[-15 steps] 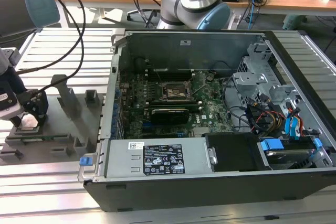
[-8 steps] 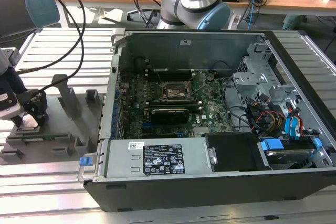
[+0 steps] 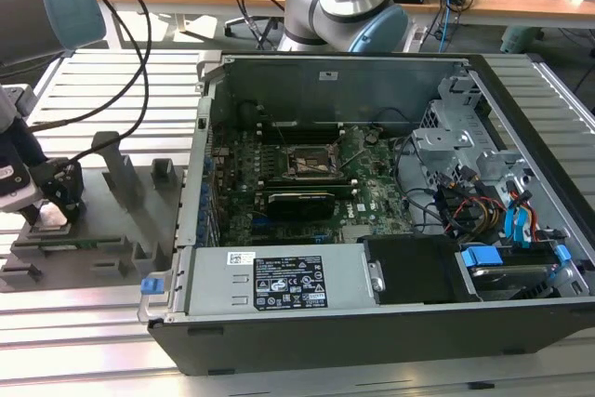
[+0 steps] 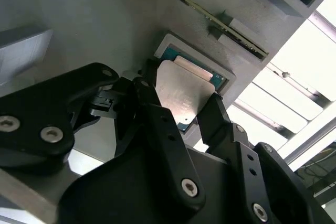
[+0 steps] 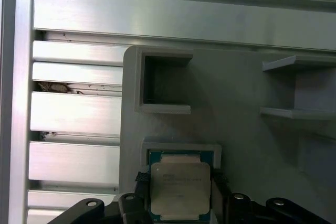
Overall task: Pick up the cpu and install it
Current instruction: 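Pick up the cpu and move it towards the insertion slot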
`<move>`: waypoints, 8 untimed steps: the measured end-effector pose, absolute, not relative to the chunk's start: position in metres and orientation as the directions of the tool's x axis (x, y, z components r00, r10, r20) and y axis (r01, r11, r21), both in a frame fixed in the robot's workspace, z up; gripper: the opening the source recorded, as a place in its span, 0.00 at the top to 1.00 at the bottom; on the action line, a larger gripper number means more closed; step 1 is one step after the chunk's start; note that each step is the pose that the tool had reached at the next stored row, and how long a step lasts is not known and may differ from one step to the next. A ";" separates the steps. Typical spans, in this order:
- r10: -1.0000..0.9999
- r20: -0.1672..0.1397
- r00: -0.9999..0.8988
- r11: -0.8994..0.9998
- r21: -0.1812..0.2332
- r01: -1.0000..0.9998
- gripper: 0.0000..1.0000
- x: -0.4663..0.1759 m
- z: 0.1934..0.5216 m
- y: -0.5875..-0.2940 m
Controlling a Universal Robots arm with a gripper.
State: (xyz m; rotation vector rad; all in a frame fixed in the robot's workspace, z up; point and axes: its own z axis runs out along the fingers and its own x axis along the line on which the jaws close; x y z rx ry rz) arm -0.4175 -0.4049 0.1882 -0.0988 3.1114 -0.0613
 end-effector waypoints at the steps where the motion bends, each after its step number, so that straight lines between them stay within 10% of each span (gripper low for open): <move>1: -0.064 -0.027 -0.998 0.997 -0.040 -0.063 0.45 -0.417 0.191 -0.405; 8: -0.064 -0.027 -0.998 0.997 -0.040 -0.063 0.45 -0.417 0.204 -0.405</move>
